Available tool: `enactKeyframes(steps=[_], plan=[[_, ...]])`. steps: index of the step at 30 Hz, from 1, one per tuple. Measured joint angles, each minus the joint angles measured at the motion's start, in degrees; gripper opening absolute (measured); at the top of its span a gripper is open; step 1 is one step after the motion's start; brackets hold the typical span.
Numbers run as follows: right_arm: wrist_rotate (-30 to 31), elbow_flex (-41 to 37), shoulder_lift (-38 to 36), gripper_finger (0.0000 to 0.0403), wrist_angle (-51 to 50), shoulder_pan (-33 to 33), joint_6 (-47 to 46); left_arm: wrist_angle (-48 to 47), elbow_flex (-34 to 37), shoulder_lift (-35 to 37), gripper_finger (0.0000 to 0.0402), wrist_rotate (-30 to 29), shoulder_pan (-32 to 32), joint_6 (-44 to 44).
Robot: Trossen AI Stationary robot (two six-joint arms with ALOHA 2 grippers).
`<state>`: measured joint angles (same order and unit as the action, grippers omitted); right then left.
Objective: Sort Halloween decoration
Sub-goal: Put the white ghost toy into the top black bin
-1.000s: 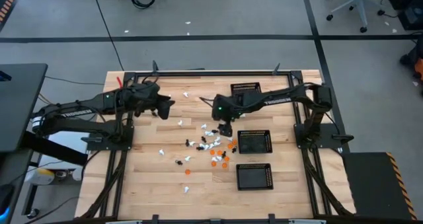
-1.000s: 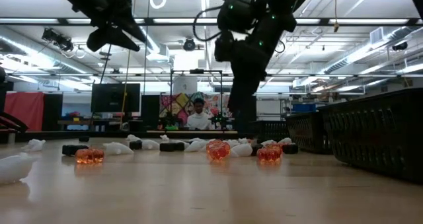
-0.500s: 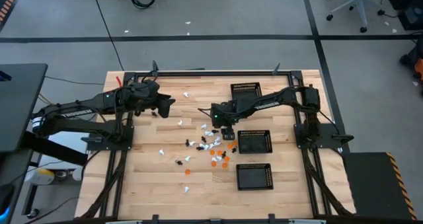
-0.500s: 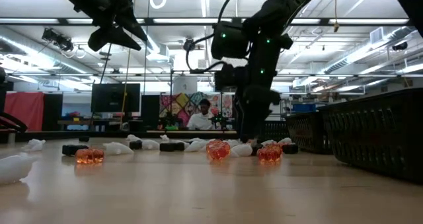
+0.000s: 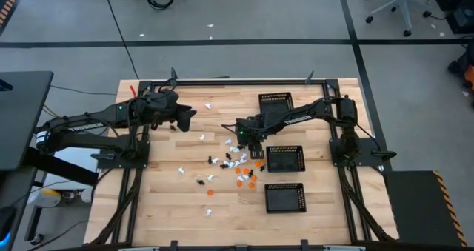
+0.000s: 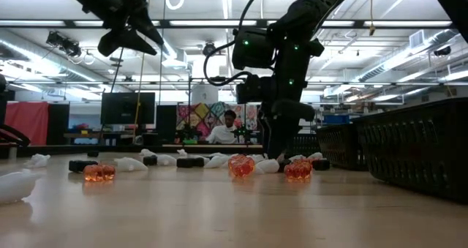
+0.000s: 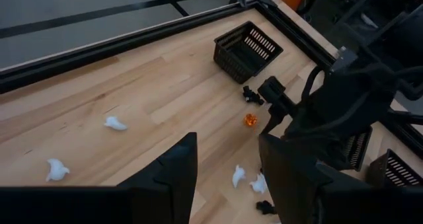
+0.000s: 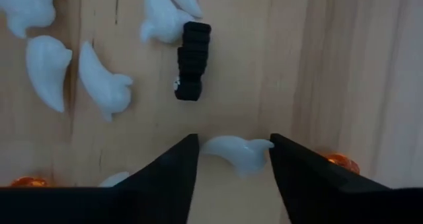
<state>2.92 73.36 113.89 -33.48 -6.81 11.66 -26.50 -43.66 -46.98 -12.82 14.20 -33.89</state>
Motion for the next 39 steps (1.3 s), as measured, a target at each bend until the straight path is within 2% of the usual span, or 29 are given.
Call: enactKeyframes(steps=[7, 16, 29, 34, 39], plan=[[-0.6, 0.0, 0.0, 0.0133, -0.2, 0.0, -1.1, 0.6, 0.0, 0.0, 0.0172, 0.0, 0.0, 0.0], [1.2, -0.4, -1.9, 0.0127, -0.9, -0.1, -1.3, 0.6, 0.0, 0.0, 0.0172, 0.0, 0.0, 0.1], [4.6, -0.3, -9.1, 0.0124, -4.3, -0.7, -1.9, 0.6, 0.0, 0.0, 0.0172, 0.0, 0.0, 0.2], [2.8, -0.3, -9.2, 0.0126, -4.2, -2.7, -12.2, 0.6, 0.0, 0.0, 0.0172, 0.0, 0.0, 0.2], [-0.1, -2.1, -8.9, 0.0145, -1.0, -4.4, -20.2, 0.6, 0.0, 0.0, 0.0172, 0.0, 0.0, 0.2]])
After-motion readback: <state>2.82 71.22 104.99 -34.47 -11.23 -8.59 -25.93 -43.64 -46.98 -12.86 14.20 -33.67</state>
